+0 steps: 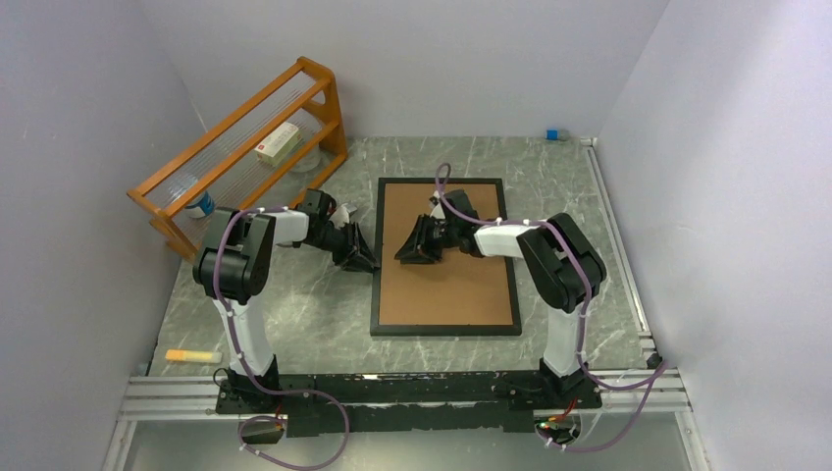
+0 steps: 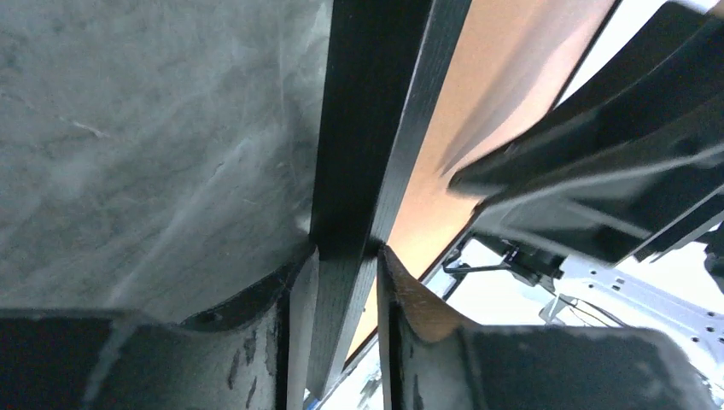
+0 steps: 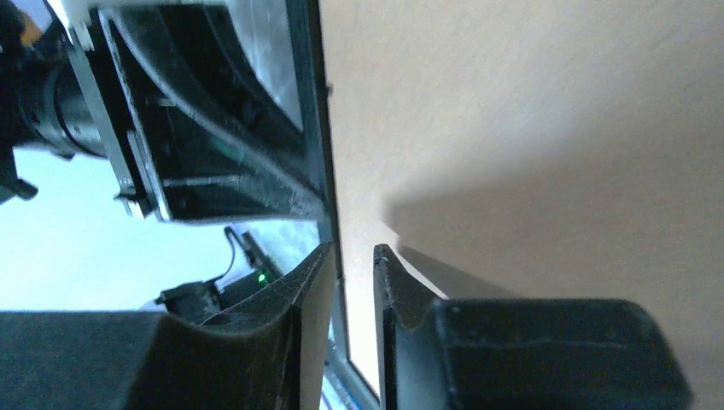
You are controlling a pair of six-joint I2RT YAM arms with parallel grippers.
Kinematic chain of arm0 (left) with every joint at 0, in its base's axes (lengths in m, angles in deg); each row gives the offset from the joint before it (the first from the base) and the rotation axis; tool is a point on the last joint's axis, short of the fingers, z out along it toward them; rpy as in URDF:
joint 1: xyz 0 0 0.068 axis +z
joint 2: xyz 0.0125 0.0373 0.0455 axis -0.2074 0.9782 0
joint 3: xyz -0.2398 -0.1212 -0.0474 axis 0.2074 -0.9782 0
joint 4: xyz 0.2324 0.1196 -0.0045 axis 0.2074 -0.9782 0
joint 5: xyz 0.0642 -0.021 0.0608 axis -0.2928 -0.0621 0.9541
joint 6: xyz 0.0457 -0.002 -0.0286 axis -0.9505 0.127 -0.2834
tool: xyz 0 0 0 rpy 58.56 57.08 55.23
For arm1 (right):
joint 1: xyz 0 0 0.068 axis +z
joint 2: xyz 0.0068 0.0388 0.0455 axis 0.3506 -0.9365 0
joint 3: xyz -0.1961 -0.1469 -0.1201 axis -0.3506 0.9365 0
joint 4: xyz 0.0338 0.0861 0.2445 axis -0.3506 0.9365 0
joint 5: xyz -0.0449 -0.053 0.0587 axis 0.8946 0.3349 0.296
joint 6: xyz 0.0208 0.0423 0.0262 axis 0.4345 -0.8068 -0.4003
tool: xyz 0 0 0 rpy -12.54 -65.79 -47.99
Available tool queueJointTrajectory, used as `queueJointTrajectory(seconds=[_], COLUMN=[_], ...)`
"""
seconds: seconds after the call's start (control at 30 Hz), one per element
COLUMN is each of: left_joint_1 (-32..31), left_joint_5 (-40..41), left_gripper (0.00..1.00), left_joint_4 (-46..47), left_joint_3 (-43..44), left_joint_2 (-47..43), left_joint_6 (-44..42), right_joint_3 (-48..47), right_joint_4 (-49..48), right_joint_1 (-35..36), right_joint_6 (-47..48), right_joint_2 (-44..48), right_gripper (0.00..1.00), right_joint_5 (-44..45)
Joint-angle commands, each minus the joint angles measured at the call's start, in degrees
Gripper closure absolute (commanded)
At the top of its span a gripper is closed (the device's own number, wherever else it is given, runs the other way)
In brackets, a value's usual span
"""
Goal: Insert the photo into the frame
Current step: Install the photo frame at the center of the board.
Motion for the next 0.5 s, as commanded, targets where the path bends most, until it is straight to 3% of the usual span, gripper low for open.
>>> queueJointTrajectory(seconds=[0.0,0.17,0.47], left_joint_1=[-0.71,-0.92,-1.00], left_joint_5=[3.06,6.12,11.12], left_gripper=[0.70,0.80,0.84], left_joint_4=[3.59,1.02,-2.66], left_joint_3=[-3.94,-4.67,-4.92], left_joint_2=[1.06,1.15,2.80], left_joint_6=[2.11,0.60,-0.29], right_joint_3=[2.28,4.02,4.79], right_joint_4=[-6.62,-9.04,-6.91], right_joint_1=[4.01,7.86,10.92], right_joint_6=[-6.21,-7.42,-6.85], right_joint_2=[4.06,4.29,2.13], right_gripper=[0.79,0.99,1.00], right_joint_5=[-2.47,-0.87,2.67])
